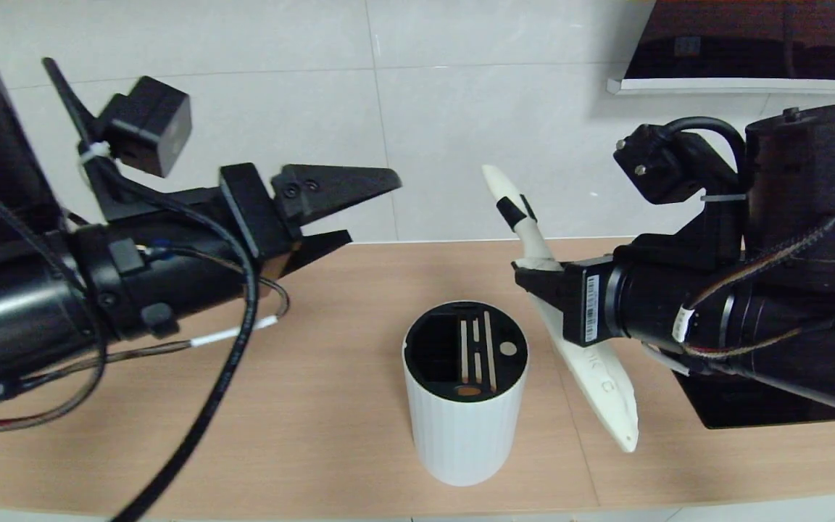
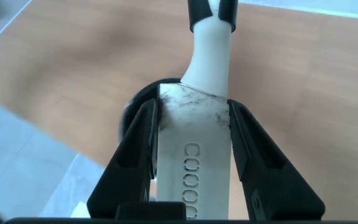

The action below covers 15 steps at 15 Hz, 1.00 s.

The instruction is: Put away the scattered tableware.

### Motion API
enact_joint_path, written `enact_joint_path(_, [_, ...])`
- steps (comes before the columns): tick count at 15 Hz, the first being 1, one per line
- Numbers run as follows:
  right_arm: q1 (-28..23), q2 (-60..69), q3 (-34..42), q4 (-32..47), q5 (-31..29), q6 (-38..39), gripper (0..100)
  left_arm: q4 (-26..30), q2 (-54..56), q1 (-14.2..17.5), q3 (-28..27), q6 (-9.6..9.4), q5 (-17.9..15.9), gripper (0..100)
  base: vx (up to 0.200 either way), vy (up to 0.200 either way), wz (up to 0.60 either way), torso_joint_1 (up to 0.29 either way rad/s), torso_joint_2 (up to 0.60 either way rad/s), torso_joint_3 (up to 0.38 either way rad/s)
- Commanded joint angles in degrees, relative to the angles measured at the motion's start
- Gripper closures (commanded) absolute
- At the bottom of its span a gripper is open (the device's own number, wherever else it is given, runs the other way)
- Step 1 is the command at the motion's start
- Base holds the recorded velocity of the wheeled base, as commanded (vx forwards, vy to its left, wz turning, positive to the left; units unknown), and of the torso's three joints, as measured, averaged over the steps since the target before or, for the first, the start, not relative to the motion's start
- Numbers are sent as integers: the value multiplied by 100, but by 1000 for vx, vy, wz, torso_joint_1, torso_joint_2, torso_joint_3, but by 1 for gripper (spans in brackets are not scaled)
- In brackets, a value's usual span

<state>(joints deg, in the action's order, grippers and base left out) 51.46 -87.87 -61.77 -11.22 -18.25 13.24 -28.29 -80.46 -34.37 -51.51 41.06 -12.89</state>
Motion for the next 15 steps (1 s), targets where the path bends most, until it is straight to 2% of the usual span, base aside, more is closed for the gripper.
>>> enact_joint_path(1, [242,-81,60,-3,-3,30,100,-537,-673,-589,264,-1,260,0,0,0,0,0,0,0])
enact_joint_path(3, [321,-178,77,-100,14,56,100,-1003,-1192,-896,255,-28,823,0,0,0,0,0,0,0])
enact_joint_path(4, [409,-283,113,-250,14,56,100,-1249,-1446,-949,264,-124,1034,0,0,0,0,0,0,0])
enact_joint_path(5, [488,-336,183,-417,6,47,100,-1468,-1605,-958,264,-142,1130,0,0,0,0,0,0,0])
enact_joint_path(7, [515,-380,253,-645,6,38,100,-1688,-1613,-1037,281,-124,1148,0,0,0,0,0,0,0])
enact_joint_path(12, [602,-424,271,-671,6,56,100,-1750,-1587,-1037,273,-116,1157,0,0,0,0,0,0,0])
enact_joint_path(15, [602,-424,315,-671,6,47,100,-1899,-1640,-879,255,-45,1148,0,0,0,0,0,0,0])
